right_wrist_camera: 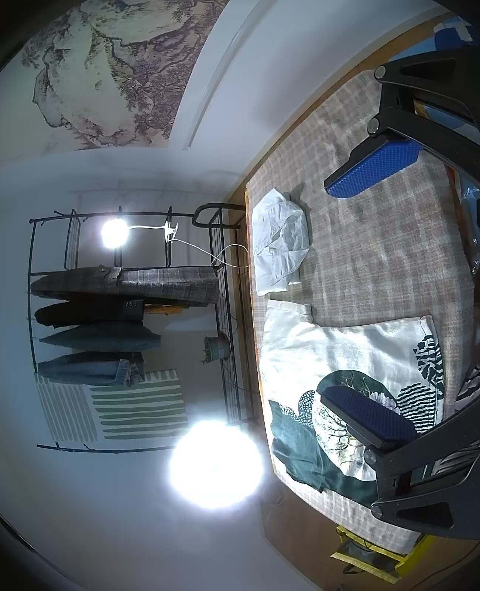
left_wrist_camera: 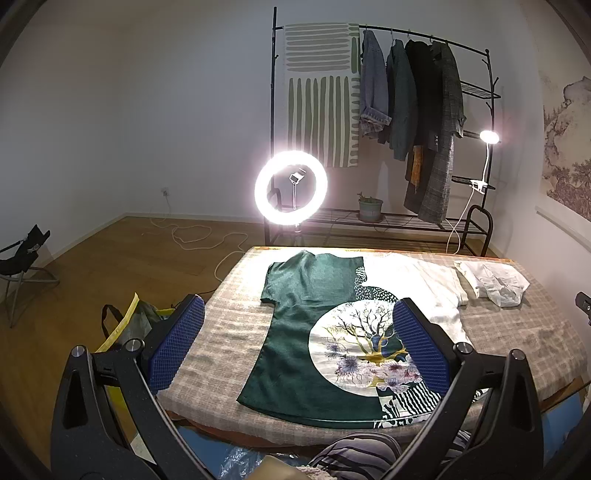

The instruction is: Fold small clothes

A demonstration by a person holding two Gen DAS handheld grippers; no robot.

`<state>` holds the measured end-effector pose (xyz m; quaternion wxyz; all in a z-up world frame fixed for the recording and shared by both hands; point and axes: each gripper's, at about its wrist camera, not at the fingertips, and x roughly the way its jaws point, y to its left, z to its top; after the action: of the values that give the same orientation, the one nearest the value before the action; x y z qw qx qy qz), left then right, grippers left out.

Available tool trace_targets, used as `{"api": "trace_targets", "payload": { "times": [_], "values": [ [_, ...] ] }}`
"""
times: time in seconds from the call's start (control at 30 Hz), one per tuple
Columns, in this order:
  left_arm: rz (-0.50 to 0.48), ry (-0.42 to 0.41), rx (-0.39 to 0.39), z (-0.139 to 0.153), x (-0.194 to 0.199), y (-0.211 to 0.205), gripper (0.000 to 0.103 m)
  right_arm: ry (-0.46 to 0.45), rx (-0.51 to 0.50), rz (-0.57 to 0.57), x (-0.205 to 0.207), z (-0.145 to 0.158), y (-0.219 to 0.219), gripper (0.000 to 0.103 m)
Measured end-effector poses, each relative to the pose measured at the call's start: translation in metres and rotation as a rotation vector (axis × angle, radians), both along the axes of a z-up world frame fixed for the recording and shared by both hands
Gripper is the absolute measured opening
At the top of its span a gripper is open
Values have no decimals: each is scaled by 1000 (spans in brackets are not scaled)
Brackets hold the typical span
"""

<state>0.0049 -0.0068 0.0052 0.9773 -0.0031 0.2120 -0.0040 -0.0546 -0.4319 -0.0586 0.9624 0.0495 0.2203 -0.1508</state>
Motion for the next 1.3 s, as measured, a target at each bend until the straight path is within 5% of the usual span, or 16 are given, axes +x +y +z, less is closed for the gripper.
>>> {"api": "trace_targets", "payload": {
  "times": [1.3],
  "values": [
    [0, -5, 1, 2, -3, -3, 103, 0, 10, 0, 3, 4, 3, 103]
  ]
}}
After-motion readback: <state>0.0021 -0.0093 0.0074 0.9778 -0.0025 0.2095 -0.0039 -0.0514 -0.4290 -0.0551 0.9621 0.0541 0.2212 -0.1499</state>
